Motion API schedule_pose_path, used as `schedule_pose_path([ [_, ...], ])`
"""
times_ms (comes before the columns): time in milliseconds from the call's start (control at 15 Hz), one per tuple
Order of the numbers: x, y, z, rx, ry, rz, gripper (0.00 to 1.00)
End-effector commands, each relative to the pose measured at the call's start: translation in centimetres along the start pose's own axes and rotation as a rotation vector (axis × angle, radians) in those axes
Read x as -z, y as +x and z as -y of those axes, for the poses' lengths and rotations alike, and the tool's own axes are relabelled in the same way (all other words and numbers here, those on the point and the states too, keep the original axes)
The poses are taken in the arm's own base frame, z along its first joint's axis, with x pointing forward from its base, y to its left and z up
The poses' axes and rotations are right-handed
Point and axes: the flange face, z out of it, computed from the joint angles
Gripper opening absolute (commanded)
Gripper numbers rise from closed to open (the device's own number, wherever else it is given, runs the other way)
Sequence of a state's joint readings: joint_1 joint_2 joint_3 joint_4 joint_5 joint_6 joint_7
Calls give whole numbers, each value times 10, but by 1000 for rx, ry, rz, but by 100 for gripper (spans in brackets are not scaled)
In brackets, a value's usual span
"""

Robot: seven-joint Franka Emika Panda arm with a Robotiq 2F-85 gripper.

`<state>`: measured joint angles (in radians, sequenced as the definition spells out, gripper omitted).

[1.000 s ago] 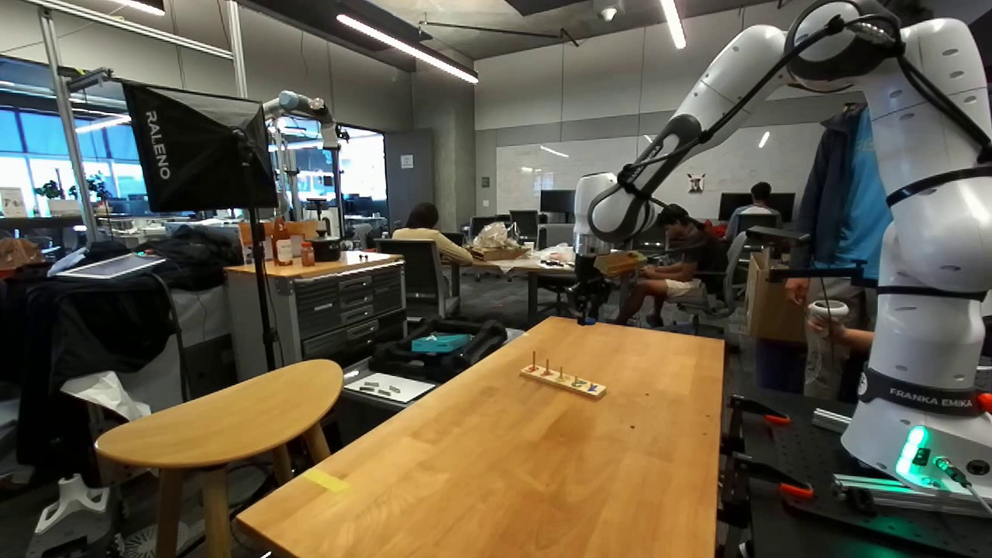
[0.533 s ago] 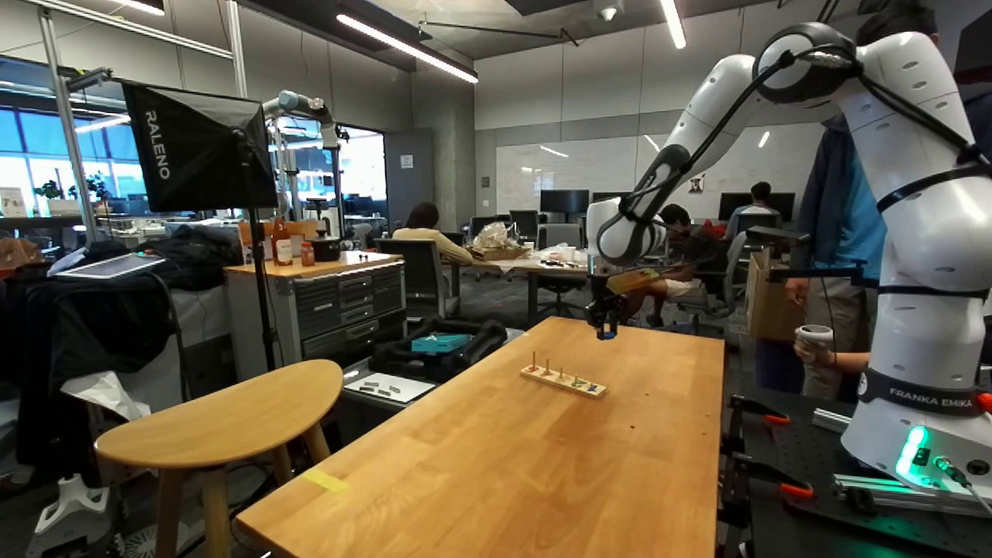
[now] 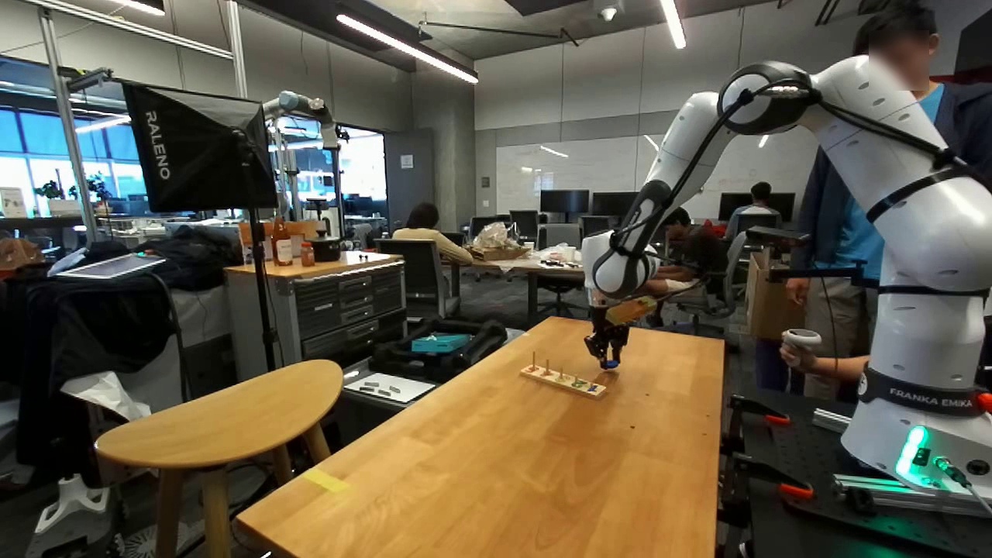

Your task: Remove the blue ring from the wooden stand

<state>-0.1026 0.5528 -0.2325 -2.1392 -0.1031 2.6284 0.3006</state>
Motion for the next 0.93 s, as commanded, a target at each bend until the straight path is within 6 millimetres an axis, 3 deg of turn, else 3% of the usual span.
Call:
schedule_pose_path([
  [0,-17,10,14,1,8,-4,73],
  [133,-12,8,19,2,17,9,88],
  [267,6,1,27,29,26,18,99],
  [600,82,-31,62,179,51,71,100],
  [867,162,-40,74,278,57,110,100],
])
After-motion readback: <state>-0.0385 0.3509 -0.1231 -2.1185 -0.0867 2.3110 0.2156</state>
